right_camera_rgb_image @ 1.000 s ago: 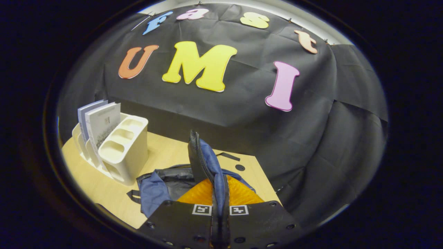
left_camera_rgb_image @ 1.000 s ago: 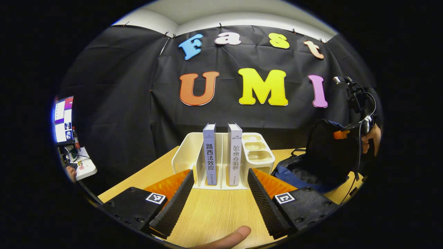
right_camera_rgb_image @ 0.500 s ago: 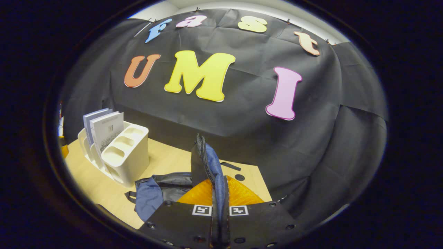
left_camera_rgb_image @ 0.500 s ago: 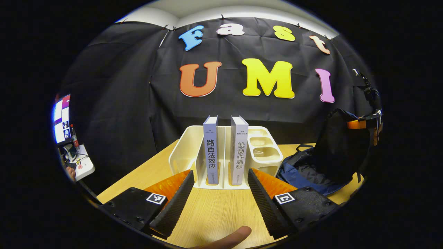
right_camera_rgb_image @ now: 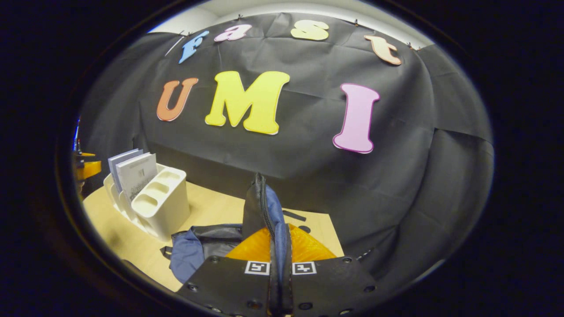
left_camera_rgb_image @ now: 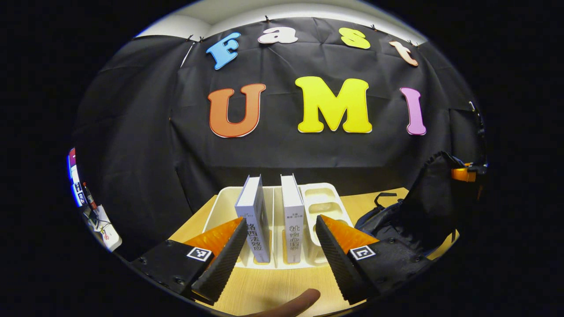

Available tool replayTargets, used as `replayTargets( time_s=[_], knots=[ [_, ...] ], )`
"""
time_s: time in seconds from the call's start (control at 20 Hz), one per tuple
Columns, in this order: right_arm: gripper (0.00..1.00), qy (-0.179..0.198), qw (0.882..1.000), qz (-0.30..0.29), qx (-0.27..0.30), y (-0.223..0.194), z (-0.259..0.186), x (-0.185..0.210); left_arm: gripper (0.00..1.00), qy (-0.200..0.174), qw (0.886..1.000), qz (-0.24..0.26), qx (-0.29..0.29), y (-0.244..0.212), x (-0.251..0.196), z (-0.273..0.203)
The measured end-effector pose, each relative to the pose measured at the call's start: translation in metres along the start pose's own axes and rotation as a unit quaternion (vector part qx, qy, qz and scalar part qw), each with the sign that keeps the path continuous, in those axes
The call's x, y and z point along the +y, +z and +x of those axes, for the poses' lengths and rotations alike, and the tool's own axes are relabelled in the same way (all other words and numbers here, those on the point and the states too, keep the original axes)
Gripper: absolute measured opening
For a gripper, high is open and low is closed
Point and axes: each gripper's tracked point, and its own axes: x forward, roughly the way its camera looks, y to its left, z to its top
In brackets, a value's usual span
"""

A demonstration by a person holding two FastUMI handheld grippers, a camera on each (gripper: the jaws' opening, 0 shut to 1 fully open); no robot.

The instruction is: Open the schoolbag, grab two books from the bookshelf and put them into the schoolbag.

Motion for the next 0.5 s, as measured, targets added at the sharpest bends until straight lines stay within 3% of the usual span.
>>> replayTargets(
  time_s=[0.5],
  knots=[
    [0.04, 0.009, 1.0, 0.003, -0.012, -0.004, -0.001, -0.003, 0.98, -0.05, 0.996, -0.032, 0.073, 0.029, -0.024, 0.081]
  ],
)
